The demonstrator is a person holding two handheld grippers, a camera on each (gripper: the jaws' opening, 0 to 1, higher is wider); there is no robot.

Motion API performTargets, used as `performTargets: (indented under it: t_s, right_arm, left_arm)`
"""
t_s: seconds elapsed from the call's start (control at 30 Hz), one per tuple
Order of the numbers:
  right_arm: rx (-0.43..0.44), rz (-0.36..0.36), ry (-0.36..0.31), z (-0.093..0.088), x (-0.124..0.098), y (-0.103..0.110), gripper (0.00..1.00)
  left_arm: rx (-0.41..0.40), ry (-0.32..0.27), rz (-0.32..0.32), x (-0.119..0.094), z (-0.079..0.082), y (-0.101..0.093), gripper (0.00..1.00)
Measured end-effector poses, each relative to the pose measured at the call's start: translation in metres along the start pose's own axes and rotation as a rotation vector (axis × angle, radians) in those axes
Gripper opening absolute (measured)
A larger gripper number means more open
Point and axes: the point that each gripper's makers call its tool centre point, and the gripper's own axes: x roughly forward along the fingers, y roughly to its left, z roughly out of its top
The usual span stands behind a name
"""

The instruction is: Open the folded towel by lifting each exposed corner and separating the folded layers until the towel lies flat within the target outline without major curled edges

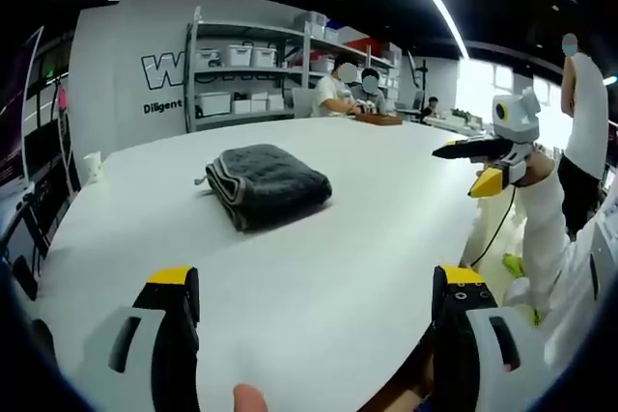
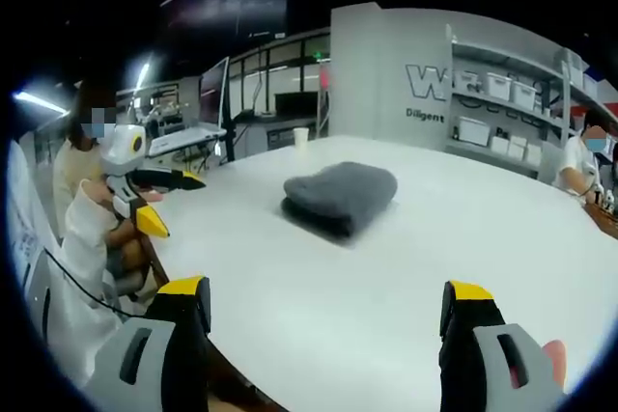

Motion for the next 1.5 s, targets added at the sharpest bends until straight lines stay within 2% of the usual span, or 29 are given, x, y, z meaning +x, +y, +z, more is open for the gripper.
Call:
performTargets:
  t_s: [0.6,0.77,0.9,1.0,1.27,1.43,1.5]
  right_arm:
    - [-0.034,-0.001,-0.002,0.002,0.008,0.007,0.99]
    - [-0.079,0.006,-0.004,0.007,0.022,0.020,0.99]
    - [-0.089,0.003,0.012,0.008,0.035,0.027,0.99]
    - [-0.097,0.011,0.021,0.010,0.046,0.032,0.99]
    - [-0.141,0.027,-0.023,0.037,0.081,0.041,0.99]
    - [-0.221,0.002,0.045,0.040,0.104,0.041,0.95]
    - [-0.223,0.006,0.048,0.045,0.113,0.043,0.94]
  left_arm:
    - [-0.004,-0.016,0.010,-0.006,0.001,0.004,1.00]
    - [-0.006,-0.030,0.018,-0.009,0.001,0.011,1.00]
    - [-0.013,-0.024,0.006,-0.011,-0.004,0.015,1.00]
    - [-0.021,-0.041,0.009,-0.014,-0.005,0.019,1.00]
    - [-0.033,-0.050,-0.004,-0.021,-0.012,0.027,1.00]
    - [-0.037,-0.061,-0.009,-0.024,-0.013,0.031,1.00]
    - [-0.044,-0.063,-0.012,-0.026,-0.014,0.032,1.00]
